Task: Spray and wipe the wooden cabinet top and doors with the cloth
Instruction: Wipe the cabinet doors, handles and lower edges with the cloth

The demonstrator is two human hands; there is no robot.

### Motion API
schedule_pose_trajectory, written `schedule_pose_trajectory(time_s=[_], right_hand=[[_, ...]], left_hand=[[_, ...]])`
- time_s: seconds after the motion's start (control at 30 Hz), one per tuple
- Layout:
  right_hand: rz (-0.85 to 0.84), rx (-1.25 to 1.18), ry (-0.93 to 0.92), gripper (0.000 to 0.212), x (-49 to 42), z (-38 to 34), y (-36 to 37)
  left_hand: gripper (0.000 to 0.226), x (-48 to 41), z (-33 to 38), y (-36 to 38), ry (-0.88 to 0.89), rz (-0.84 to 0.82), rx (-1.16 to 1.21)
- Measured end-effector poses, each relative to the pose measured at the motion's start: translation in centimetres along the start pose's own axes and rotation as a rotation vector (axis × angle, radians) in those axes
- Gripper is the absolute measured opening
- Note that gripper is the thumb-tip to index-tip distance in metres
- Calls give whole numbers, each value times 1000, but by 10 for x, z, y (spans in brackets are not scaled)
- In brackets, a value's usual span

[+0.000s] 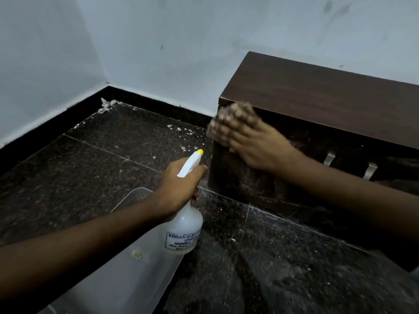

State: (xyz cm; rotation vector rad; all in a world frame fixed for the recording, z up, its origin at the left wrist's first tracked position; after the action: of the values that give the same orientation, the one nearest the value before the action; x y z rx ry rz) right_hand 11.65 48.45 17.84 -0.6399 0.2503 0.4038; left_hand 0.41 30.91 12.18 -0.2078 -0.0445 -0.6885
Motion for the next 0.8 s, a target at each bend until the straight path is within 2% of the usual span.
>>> schedule_pose_trajectory(time_s=[0.1, 0.13, 0.27, 0.4, 0.5, 0.67, 0.8], right_hand=[[52, 55, 169, 62, -16, 15, -10], [46, 67, 165, 63, -15, 11, -9], [-66, 65, -48, 63, 9, -14, 7], [43, 112, 69, 59, -12, 17, -14], [38, 92, 184, 62, -19, 31, -24], [-75, 64, -10, 63, 14, -4, -5], [-86, 72, 96, 61, 43, 13, -24]], left_hand=[[26, 0, -1, 1, 10, 3, -7], [26, 1, 0, 1, 11, 2, -8], [27, 4, 6, 1, 17, -8, 13], [27, 3, 6, 2, 39, -17, 23], [26, 8, 7, 6, 48, -35, 17], [28, 13, 8, 7, 66, -66, 27], [26, 13, 8, 8, 79, -66, 27]])
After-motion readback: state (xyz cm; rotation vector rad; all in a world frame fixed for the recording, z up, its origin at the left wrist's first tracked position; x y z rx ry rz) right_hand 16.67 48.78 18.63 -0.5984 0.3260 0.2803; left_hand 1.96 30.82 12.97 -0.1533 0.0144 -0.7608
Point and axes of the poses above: each hand's wrist, its own x-axis away from the middle knuckle, its own y-axis out of the palm, z = x × y, the point moved 4 cm from there along -x, towards the middle knuckle, and after that the axes turned 10 degrees about z, right-handed, at the moved point
